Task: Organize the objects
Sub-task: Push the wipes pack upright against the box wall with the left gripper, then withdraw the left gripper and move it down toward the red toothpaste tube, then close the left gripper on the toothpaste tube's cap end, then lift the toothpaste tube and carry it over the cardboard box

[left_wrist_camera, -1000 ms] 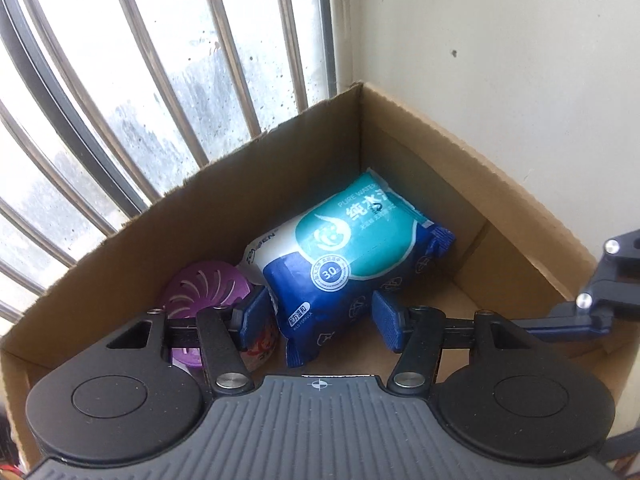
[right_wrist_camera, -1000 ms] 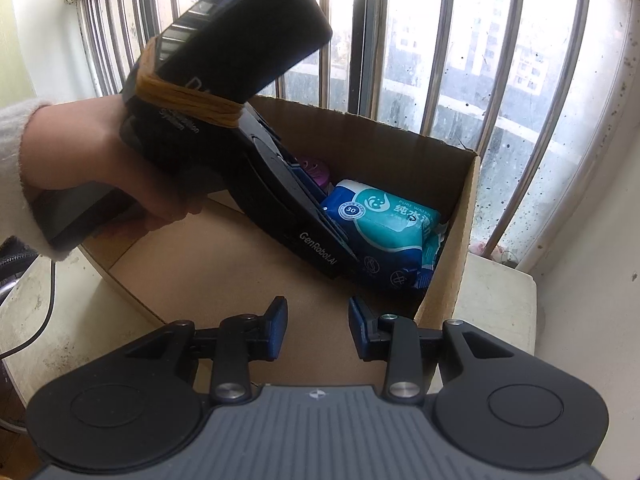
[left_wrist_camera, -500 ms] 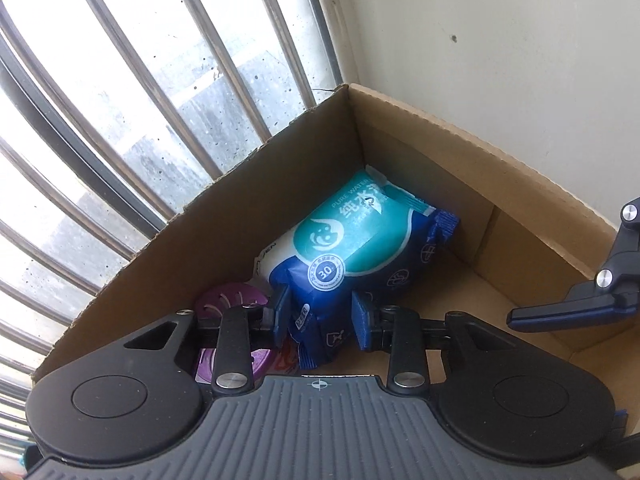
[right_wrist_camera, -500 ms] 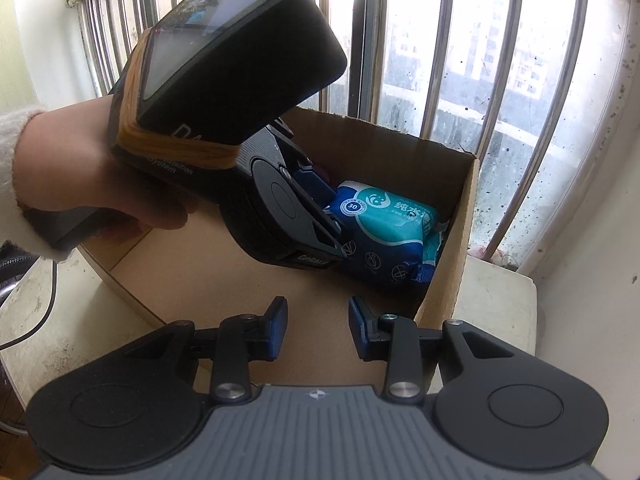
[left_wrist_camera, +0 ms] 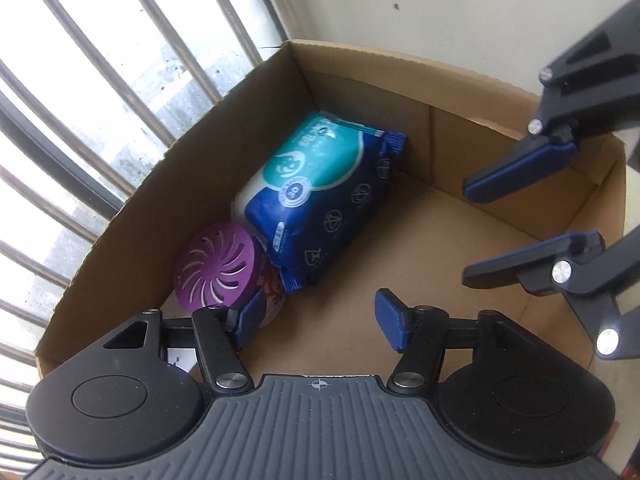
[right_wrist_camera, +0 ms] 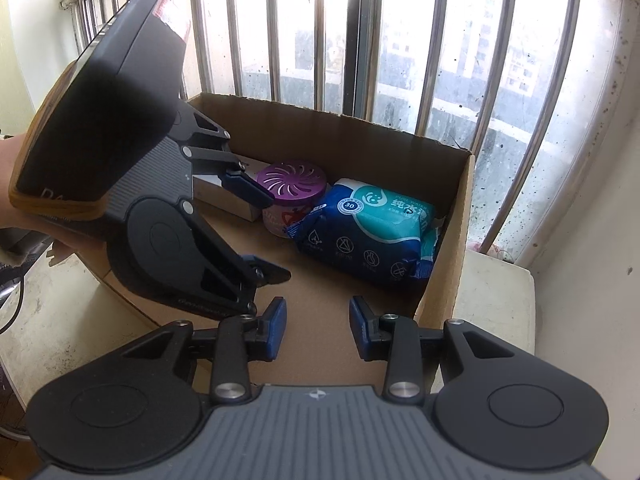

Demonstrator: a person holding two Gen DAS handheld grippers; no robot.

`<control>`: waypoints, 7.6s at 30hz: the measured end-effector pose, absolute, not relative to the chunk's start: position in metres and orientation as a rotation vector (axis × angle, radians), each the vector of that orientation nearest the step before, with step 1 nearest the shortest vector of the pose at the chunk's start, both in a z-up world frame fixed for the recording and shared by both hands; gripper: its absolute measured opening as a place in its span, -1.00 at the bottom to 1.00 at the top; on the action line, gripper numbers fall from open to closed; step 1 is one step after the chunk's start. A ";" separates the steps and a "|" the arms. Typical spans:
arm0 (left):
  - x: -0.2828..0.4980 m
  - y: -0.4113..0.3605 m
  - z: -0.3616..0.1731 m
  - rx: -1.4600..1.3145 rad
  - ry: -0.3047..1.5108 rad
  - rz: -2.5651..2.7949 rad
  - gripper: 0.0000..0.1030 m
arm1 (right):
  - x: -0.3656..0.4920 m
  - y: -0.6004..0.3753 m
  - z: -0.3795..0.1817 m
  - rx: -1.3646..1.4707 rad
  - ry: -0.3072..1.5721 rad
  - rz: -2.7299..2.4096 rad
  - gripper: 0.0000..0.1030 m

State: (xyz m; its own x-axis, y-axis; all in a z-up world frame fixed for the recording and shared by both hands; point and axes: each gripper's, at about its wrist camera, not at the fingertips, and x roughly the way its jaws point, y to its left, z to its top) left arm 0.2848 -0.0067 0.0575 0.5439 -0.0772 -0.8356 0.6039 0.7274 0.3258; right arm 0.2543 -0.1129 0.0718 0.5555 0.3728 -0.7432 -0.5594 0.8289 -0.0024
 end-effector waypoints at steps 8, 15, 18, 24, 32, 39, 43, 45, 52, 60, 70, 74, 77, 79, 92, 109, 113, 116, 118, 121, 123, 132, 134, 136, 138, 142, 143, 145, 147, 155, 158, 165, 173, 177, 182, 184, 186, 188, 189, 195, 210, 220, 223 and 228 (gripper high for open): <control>0.281 -0.017 0.057 0.658 0.948 -0.465 0.17 | 0.241 -0.120 0.077 -0.247 0.815 0.556 -0.25; 0.301 -0.028 0.064 0.636 0.965 -0.492 0.16 | 0.246 -0.124 0.081 -0.245 0.806 0.556 -0.29; 0.315 -0.034 0.054 0.664 0.992 -0.507 0.17 | 0.249 -0.128 0.081 -0.248 0.791 0.567 -0.29; 0.335 -0.032 0.062 0.697 1.009 -0.529 0.15 | 0.251 -0.131 0.082 -0.247 0.782 0.582 -0.29; 0.370 -0.019 0.083 0.557 0.927 -0.433 -0.05 | 0.248 -0.126 0.077 -0.251 0.792 0.584 -0.29; 0.368 -0.026 0.107 0.575 0.827 -0.391 -0.04 | 0.239 -0.128 0.076 -0.219 0.780 0.579 -0.25; 0.306 -0.016 0.149 0.569 0.660 -0.355 0.18 | 0.228 -0.133 0.080 -0.176 0.747 0.580 -0.14; 0.255 -0.016 0.168 0.593 0.582 -0.357 0.23 | 0.218 -0.136 0.086 -0.164 0.717 0.604 0.01; 0.128 0.029 0.173 0.486 0.310 -0.314 0.40 | 0.178 -0.134 0.111 -0.132 0.672 0.651 0.22; 0.086 0.036 0.146 0.434 0.345 -0.321 0.53 | 0.129 -0.130 0.111 -0.153 0.646 0.695 0.47; 0.092 0.035 0.108 0.401 0.398 -0.326 0.67 | 0.100 -0.140 0.098 -0.144 0.646 0.681 0.94; 0.094 0.031 0.095 0.421 0.421 -0.330 0.82 | 0.101 -0.148 0.085 -0.132 0.673 0.683 1.00; 0.094 0.028 0.087 0.431 0.426 -0.333 0.88 | 0.104 -0.155 0.074 -0.112 0.704 0.642 1.00; 0.094 0.028 0.082 0.423 0.437 -0.351 0.90 | 0.105 -0.160 0.069 -0.076 0.717 0.647 1.00; 0.091 0.067 0.040 0.211 0.558 -0.520 0.93 | 0.104 -0.177 0.025 0.070 0.831 0.682 1.00; 0.116 0.077 0.012 0.222 0.643 -0.655 0.54 | 0.117 -0.185 0.001 0.302 0.846 0.709 1.00; 0.118 0.081 0.015 0.231 0.651 -0.670 0.29 | 0.117 -0.187 0.000 0.311 0.844 0.714 1.00; 0.121 0.084 0.020 0.228 0.675 -0.665 -0.16 | 0.116 -0.189 0.000 0.309 0.843 0.717 1.00; 0.122 0.085 0.022 0.230 0.694 -0.671 -0.25 | 0.117 -0.189 0.000 0.310 0.841 0.719 1.00; 0.123 0.082 0.024 0.221 0.715 -0.668 -0.40 | 0.118 -0.190 -0.001 0.328 0.836 0.723 1.00; 0.124 0.080 0.025 0.219 0.731 -0.667 -0.46 | 0.118 -0.191 -0.002 0.343 0.835 0.726 1.00; 0.127 0.081 0.026 0.173 0.771 -0.656 -0.50 | 0.126 -0.195 -0.004 0.428 0.870 0.714 1.00; 0.131 0.090 0.025 0.108 0.783 -0.683 -0.50 | 0.127 -0.192 -0.004 0.413 0.871 0.709 1.00; 0.137 0.102 0.022 0.016 0.798 -0.704 -0.51 | 0.128 -0.189 -0.003 0.411 0.876 0.702 1.00; 0.142 0.112 0.019 -0.047 0.805 -0.736 -0.51 | 0.131 -0.189 -0.004 0.425 0.883 0.691 1.00; 0.143 0.115 0.017 -0.052 0.794 -0.765 -0.51 | 0.136 -0.185 -0.006 0.472 0.897 0.656 1.00; 0.145 0.118 0.016 -0.072 0.798 -0.773 -0.51 | 0.137 -0.184 -0.006 0.483 0.900 0.644 1.00; 0.149 0.125 0.013 -0.115 0.805 -0.799 -0.51 | 0.140 -0.182 -0.006 0.521 0.907 0.603 1.00; 0.151 0.130 0.009 -0.150 0.802 -0.812 -0.51 | 0.144 -0.178 -0.007 0.539 0.917 0.585 0.96; 0.156 0.134 0.005 -0.211 0.788 -0.844 -0.51 | 0.148 -0.169 -0.022 0.710 0.998 0.606 0.44; 0.151 0.132 0.008 -0.174 0.774 -0.840 -0.51 | 0.151 -0.168 -0.029 0.775 1.007 0.565 0.17; 0.143 0.122 0.013 -0.080 0.744 -0.830 -0.51 | 0.154 -0.167 -0.041 0.803 0.982 0.491 -0.55; 0.139 0.111 0.015 0.008 0.724 -0.816 -0.50 | 0.149 -0.163 -0.039 0.736 0.936 0.507 -0.56; 0.137 0.112 0.017 0.027 0.726 -0.812 -0.50 | 0.146 -0.167 -0.046 0.763 0.911 0.532 -0.58; 0.136 0.093 0.023 0.141 0.733 -0.780 -0.50 | 0.143 -0.165 -0.045 0.728 0.883 0.547 -0.56; 0.135 0.088 0.025 0.170 0.737 -0.767 -0.50 | 0.140 -0.166 -0.046 0.733 0.869 0.550 -0.57; 0.134 0.084 0.027 0.195 0.745 -0.764 -0.50 | 0.137 -0.167 -0.048 0.742 0.856 0.549 -0.57; 0.131 0.085 0.028 0.207 0.743 -0.760 -0.50 | 0.135 -0.167 -0.047 0.725 0.844 0.566 -0.57; 0.129 0.086 0.029 0.211 0.742 -0.758 -0.50 | 0.133 -0.168 -0.047 0.718 0.837 0.572 -0.57; 0.118 0.075 0.035 0.283 0.738 -0.744 -0.50 | 0.118 -0.172 -0.040 0.706 0.792 0.596 -0.59; 0.087 0.053 0.078 0.429 0.571 -0.702 -0.52 | 0.075 -0.181 0.020 0.647 0.560 0.706 -0.71; 0.080 0.051 0.118 0.550 0.509 -0.681 -0.52 | 0.074 -0.191 0.046 0.662 0.488 0.758 -0.72; 0.080 0.049 0.132 0.594 0.478 -0.670 -0.52 | 0.080 -0.190 0.059 0.678 0.458 0.778 -0.72; 0.092 0.048 0.153 0.654 0.455 -0.658 -0.52 | 0.093 -0.193 0.078 0.658 0.418 0.797 -0.72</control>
State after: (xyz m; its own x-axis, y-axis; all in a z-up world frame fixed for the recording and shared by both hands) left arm 0.0916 0.0480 0.1531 0.7073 -0.4114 -0.5749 0.6833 0.6062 0.4069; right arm 0.0931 -0.1928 0.0777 0.6356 0.7654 -0.1008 -0.5178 0.5195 0.6797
